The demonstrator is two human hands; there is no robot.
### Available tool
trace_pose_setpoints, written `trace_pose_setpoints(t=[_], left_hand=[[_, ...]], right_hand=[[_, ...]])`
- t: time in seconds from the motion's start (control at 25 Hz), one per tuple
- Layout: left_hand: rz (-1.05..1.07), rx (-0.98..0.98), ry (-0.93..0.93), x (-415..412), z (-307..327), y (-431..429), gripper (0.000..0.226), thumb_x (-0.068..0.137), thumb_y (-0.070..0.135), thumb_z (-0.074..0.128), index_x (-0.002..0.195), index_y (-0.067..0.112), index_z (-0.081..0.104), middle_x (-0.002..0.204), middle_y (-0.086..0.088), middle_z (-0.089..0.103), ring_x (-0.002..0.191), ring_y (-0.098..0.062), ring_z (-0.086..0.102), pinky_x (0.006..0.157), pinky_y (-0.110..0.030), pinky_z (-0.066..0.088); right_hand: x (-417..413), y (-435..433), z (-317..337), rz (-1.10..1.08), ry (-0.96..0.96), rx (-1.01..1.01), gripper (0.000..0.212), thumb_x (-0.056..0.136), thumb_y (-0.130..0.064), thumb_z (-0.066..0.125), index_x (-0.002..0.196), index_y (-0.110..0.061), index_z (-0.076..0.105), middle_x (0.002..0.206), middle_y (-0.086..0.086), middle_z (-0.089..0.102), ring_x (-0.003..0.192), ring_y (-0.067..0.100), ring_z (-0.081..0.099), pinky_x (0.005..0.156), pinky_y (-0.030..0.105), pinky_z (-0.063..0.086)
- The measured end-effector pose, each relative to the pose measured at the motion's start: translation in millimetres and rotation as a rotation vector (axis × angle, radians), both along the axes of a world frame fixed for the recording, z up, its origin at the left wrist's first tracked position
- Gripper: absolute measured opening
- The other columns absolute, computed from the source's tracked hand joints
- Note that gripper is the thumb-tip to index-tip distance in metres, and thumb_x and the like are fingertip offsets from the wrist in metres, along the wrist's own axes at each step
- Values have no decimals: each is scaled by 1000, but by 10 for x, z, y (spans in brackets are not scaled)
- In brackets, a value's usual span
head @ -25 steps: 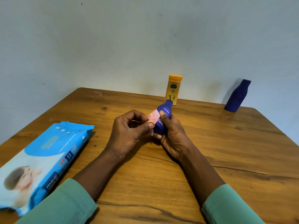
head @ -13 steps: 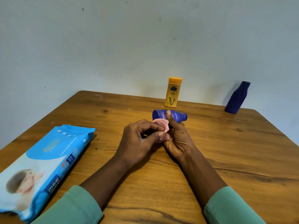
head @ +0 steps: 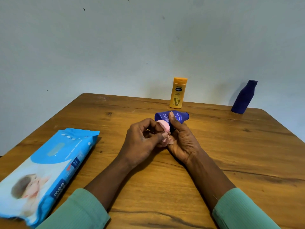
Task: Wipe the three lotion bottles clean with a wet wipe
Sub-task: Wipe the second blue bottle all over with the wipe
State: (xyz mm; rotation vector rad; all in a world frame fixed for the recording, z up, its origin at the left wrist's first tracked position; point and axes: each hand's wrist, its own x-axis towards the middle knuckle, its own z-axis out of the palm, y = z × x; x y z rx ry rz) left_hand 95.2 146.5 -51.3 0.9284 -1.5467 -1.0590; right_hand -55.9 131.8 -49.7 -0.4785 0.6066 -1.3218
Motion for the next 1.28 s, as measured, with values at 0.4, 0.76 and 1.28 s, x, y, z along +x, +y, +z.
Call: trace_pose_setpoints(t=[0.4,0.76,1.28], left_hand=[[42,146,404,57,72,-24,20,81,9,79,100,9,72,101,-7,76,83,-19,75,65,-31,63],[448,-114,-792,111,65,-75,16,93,33,67,107,33,73,106,9,66,91,-8,60,70,-28,52],[490,-95,-810,57,31,-162,30,103,48,50,115,27,66,103,7,57,89,-10,54,72,-28,38]], right_hand=[[-70,56,-87,51,-97,2,58,90,-20,77,139,1,56,121,23,69,108,34,69,96,46,59],[235,-735,62,-142,555,-216,42,101,-11,65,139,-16,50,136,11,64,114,30,72,84,43,65],[1047,-2293,141,-134,1403,-516,60,97,-16,73,148,-14,41,146,12,57,128,29,59,98,42,59]])
